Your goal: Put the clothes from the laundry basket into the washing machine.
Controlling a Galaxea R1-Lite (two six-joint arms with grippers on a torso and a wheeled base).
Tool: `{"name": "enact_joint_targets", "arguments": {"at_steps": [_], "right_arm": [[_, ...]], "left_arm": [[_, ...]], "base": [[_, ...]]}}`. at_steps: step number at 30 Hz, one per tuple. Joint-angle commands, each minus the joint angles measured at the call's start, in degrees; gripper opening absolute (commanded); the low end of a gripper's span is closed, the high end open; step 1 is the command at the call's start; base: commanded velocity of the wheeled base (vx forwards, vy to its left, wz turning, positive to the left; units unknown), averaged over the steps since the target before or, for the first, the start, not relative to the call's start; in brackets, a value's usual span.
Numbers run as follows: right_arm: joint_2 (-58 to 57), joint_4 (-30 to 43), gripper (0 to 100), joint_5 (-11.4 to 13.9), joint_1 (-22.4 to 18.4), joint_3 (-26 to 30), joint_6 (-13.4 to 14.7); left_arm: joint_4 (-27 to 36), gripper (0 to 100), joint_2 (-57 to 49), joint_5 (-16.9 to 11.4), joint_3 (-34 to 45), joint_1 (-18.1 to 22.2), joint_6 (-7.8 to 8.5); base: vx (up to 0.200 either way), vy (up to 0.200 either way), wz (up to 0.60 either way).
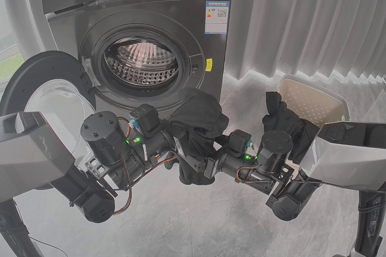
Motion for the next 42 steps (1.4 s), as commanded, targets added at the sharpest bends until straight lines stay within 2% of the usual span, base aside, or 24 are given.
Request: {"name": "enact_joint_targets", "arguments": {"at_steps": [1, 13, 14, 19, 25, 29, 30, 31, 33, 35, 42], "right_arm": [[2.53, 0.08, 100, -0.10, -0.37, -2.83, 0.21], [3.23, 0.17, 100, -0.28, 0.07, -5.20, 0.30], [3.23, 0.08, 0, -0.28, 0.16, -5.29, 0.30], [2.53, -0.27, 0, -0.28, 0.16, -4.50, 0.39], [-0.37, -0.45, 0, -0.28, 1.04, 0.25, 0.30], [-1.60, -0.45, 0, -0.28, 1.66, 1.31, 0.39], [-1.87, -0.45, 0, -0.28, 1.74, 1.48, 0.39], [-1.96, -0.45, 0, -0.28, 1.74, 1.57, 0.39], [-2.92, -0.45, 0, -0.28, 1.66, 2.89, 0.48], [-3.89, -0.45, 0, -0.19, 1.48, 4.56, 0.57], [-6.17, -0.45, 0, -0.10, 0.42, 7.28, 0.57]], "left_arm": [[-0.03, 0, -0.05, 0.05, 0.18, -0.10, -0.04], [-0.03, 0, -0.05, 0.13, 0.09, -0.54, -0.13], [-0.03, 0, -0.05, 0.13, 0.09, -0.45, -0.13], [-0.03, 0, 0.04, 0.22, 0.00, -0.10, -0.13], [-0.03, 0, 0.21, 0.31, 0.18, 0.16, -0.21], [-0.03, 0, 0.04, 0.22, 0.44, 0.16, -1.01], [-0.03, 100, 0.04, 0.22, 0.35, 0.16, -1.18], [-0.03, 100, 0.04, 0.22, 0.35, 0.16, -1.27], [-0.03, 100, -0.05, 0.31, 1.76, 0.16, -2.68], [-0.03, 100, -0.14, 0.31, 3.43, 0.43, -3.29], [-0.03, 100, -0.05, 0.13, 6.77, 2.27, -3.38]], "base": [[0.000, 0.000, 0.00], [0.000, 0.000, 0.00], [0.000, 0.000, 0.00], [0.000, 0.000, 0.00], [0.000, 0.000, 0.00], [0.000, 0.000, 0.00], [0.000, 0.000, 0.00], [0.000, 0.000, 0.00], [0.000, 0.000, 0.00], [0.000, 0.000, 0.00], [0.000, 0.000, 0.00]]}}
